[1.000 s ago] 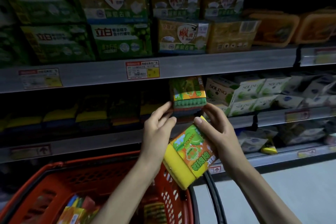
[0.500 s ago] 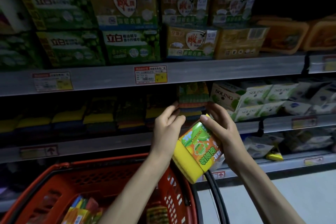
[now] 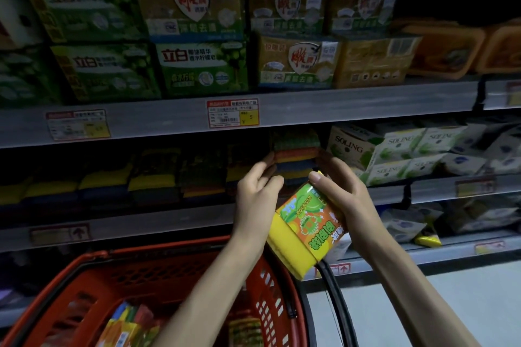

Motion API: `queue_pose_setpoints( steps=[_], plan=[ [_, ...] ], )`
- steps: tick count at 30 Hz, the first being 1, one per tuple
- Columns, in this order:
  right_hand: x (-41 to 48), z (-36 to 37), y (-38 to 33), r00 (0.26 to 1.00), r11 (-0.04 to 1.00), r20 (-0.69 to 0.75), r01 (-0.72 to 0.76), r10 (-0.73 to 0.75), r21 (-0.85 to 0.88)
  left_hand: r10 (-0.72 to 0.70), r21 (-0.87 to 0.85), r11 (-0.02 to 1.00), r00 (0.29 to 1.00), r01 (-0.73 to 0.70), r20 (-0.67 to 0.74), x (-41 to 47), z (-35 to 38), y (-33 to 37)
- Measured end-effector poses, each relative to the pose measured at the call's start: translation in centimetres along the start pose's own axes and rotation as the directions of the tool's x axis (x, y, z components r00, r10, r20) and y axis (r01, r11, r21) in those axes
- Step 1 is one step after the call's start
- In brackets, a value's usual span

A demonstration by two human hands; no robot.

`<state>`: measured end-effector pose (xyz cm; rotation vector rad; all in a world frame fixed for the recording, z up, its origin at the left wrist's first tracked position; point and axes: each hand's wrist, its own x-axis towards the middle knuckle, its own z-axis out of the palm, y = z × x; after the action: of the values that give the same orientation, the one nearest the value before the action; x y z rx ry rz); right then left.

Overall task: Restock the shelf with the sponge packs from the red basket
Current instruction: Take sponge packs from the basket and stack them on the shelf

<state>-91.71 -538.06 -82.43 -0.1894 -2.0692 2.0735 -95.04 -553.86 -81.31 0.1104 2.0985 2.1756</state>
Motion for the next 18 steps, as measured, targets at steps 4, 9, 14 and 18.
queue_pose_setpoints(
  steps=[4, 9, 14, 18],
  plan=[
    [-0.1, 0.0, -0.2, 1.0, 1.0, 0.001, -0.008, 0.008, -0.014, -0.002, 0.013, 1.0, 1.0, 0.002, -0.013, 0.1, 0.1, 0.3],
    [-0.2, 0.1, -0.4, 1.0, 1.0, -0.011, 0.004, -0.004, 0.018, -0.021, -0.006, 1.0, 0.998, 0.02, -0.065, 0.0, 0.1, 1.0],
    [-1.0, -0.2, -0.5, 0.999, 0.999, -0.028, 0.024, -0.026, -0.045, 0.0, 0.034, 0.999, 0.998, 0.002, -0.068, -0.7, -0.6, 0.8],
    [-1.8, -0.4, -0.3, 0.998, 0.996, -0.047, 0.048, -0.052, -0.073, -0.014, 0.02, 1.0, 0.997, 0.015, -0.073, -1.6, -1.5, 0.3]
  ],
)
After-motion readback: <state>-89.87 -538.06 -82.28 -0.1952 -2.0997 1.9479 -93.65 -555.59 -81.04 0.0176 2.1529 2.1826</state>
